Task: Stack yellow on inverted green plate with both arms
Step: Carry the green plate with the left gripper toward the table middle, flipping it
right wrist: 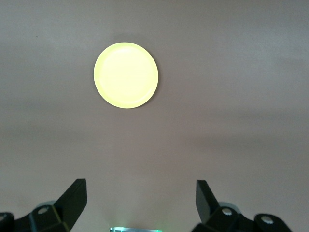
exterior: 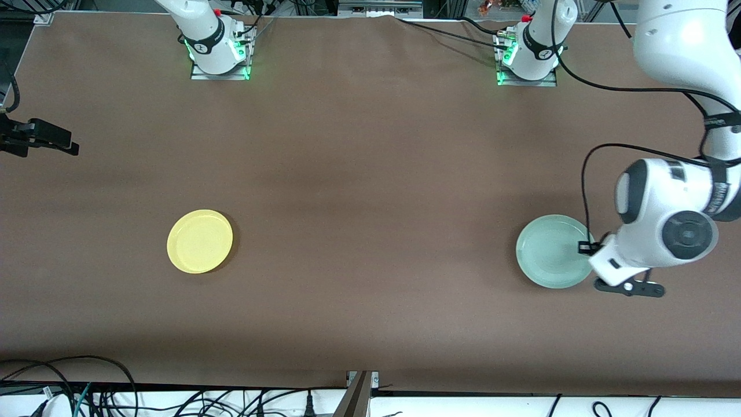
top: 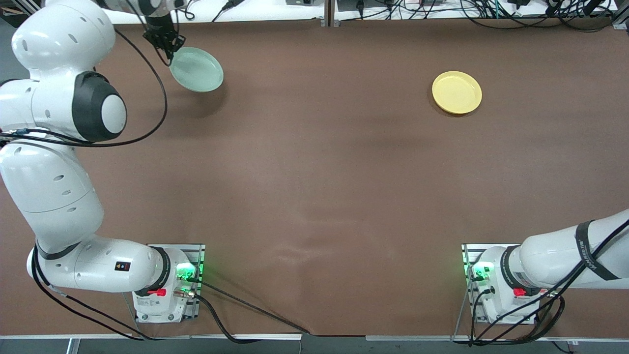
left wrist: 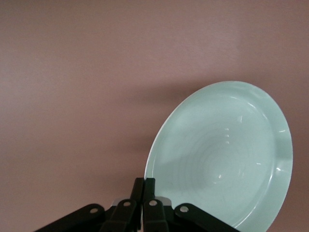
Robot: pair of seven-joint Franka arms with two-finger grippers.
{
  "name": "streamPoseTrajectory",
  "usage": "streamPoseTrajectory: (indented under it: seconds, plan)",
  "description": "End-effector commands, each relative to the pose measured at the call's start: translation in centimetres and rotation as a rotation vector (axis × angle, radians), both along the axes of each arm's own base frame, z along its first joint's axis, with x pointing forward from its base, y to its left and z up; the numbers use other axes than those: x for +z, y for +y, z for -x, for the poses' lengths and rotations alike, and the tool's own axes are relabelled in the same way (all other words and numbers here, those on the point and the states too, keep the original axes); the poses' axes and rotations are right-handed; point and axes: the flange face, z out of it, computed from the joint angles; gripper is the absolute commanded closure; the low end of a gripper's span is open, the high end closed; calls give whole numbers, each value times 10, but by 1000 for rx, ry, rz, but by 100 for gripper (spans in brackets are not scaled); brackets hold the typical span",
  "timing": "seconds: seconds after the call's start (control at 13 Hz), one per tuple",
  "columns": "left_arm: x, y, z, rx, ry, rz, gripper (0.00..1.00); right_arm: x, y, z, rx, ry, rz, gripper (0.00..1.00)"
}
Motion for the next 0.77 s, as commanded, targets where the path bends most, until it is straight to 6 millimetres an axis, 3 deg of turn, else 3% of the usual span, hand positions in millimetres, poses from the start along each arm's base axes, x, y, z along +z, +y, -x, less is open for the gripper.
streamPoseTrajectory:
  seconds: [0.0,0.39,0.62,0.69]
  plan:
    - [32,-101,19,-60,-35,-227,100,5,0,-3,6,-8,-7,0]
    - [42,-255,80,-112,-139,-468,100,5,-3,-3,2,-7,-7,0]
    - [11,-347,136,-152,-273,-653,100,5,-3,-2,3,-7,-5,0]
    - [-3,-389,168,-199,-354,-728,100,5,-3,-2,3,-6,-4,0]
